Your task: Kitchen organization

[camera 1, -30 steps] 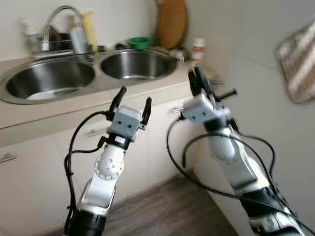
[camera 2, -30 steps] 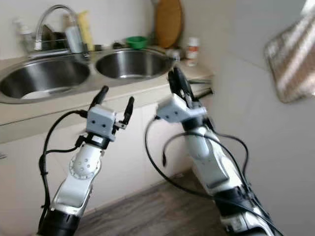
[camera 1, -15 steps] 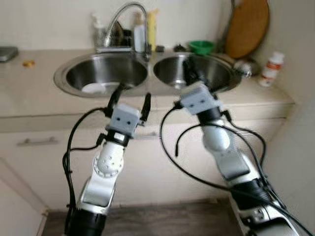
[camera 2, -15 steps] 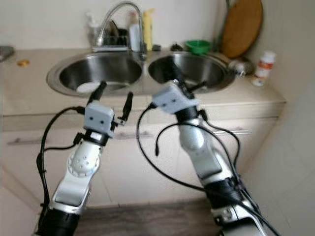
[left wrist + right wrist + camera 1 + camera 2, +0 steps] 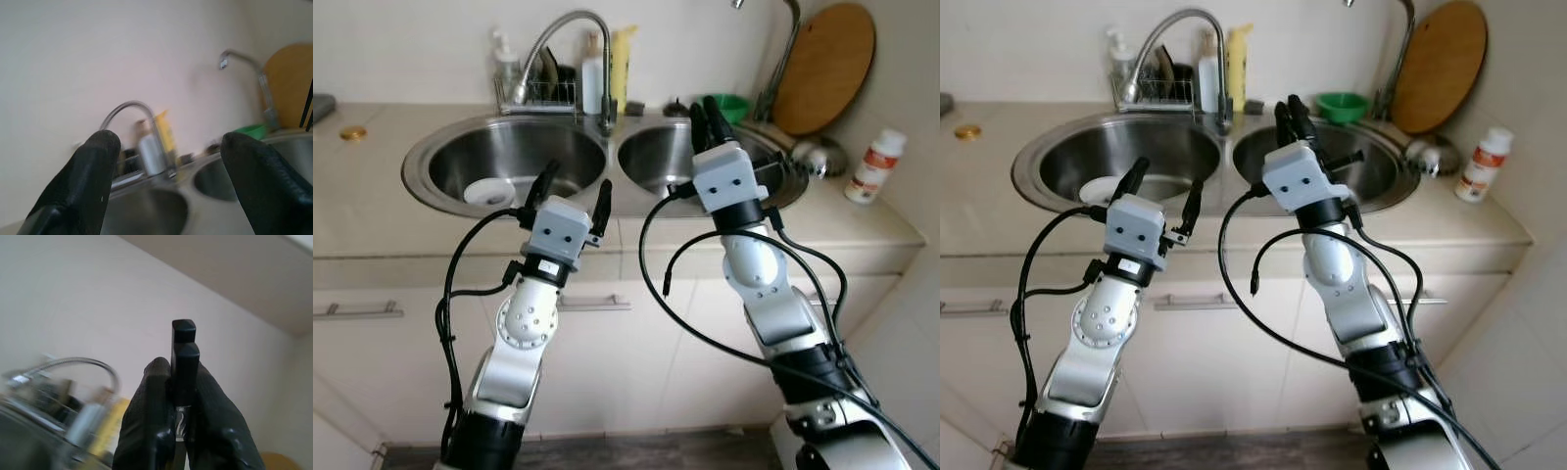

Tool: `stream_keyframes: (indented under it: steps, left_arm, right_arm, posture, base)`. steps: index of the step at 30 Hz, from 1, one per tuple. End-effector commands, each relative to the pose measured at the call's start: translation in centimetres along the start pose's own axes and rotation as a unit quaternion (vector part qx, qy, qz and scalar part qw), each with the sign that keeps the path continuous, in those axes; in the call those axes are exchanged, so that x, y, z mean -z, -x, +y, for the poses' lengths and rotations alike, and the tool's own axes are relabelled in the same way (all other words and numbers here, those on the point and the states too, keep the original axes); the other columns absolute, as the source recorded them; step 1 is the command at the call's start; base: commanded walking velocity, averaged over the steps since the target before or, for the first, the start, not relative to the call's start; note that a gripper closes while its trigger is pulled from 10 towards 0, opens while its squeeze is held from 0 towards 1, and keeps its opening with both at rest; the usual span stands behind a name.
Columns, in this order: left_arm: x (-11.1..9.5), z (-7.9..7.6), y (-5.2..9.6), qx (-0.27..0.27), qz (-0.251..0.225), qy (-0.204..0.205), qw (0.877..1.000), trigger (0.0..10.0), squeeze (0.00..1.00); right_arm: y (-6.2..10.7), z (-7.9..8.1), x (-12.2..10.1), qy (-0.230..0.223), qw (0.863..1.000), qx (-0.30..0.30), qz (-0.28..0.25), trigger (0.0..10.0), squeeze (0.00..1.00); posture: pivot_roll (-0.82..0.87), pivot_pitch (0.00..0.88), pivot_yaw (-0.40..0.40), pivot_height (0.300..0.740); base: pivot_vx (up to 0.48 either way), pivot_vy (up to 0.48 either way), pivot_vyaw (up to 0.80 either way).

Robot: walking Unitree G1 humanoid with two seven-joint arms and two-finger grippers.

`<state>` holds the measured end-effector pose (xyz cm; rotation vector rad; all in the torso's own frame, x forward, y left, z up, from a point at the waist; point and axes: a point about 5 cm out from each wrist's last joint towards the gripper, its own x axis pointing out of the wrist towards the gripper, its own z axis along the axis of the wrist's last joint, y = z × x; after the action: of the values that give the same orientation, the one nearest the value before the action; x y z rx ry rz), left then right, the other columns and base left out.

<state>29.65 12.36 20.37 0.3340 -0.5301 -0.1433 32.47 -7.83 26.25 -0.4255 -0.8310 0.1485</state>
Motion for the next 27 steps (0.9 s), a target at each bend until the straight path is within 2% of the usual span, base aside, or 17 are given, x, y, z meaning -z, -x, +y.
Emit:
stream_keyframes:
  steps: [1,19,21,24,27]
  left_arm:
    - [-0.5,-0.3,-0.2,0.003,-0.009,0.003,1.000,10.0,0.00]
    - [-0.3,-0.4,-0.2,0.001,-0.006,0.002,1.000,10.0,0.00]
    - [-0.2,-0.5,-0.2,0.003,0.001,0.000,1.000,10.0,0.00]
    - [-0.1,-0.6,-0.2,0.004,0.001,-0.001,1.000,10.0,0.00]
    - [0.0,-0.6,-0.1,0.005,0.003,-0.003,1.000,10.0,0.00]
  right_arm:
    - [-0.1,-0.7,0.1,0.004,1.000,0.004,-0.001,10.0,0.00]
    - [-0.4,-0.5,3.1,-0.086,0.993,-0.003,0.081,10.0,0.00]
    - [-0.6,0.2,4.5,-0.105,0.986,-0.020,0.126,10.0,0.00]
    - [-0.7,0.5,5.1,-0.107,0.984,-0.029,0.140,10.0,0.00]
    - [-0.7,0.9,6.0,-0.136,0.975,-0.038,0.172,10.0,0.00]
  posture:
    - [0.02,0.000,-0.043,0.740]
    - [0.03,0.000,-0.055,0.740]
    - [0.04,0.000,-0.055,0.740]
    - [0.05,0.000,-0.057,0.740]
    - [0.05,0.000,-0.058,0.740]
  base:
    - [0.292,0.000,0.00]
    - [0.287,0.000,0.00]
    - [0.000,0.000,0.00]
    - [0.000,0.000,0.00]
    - [0.000,0.000,0.00]
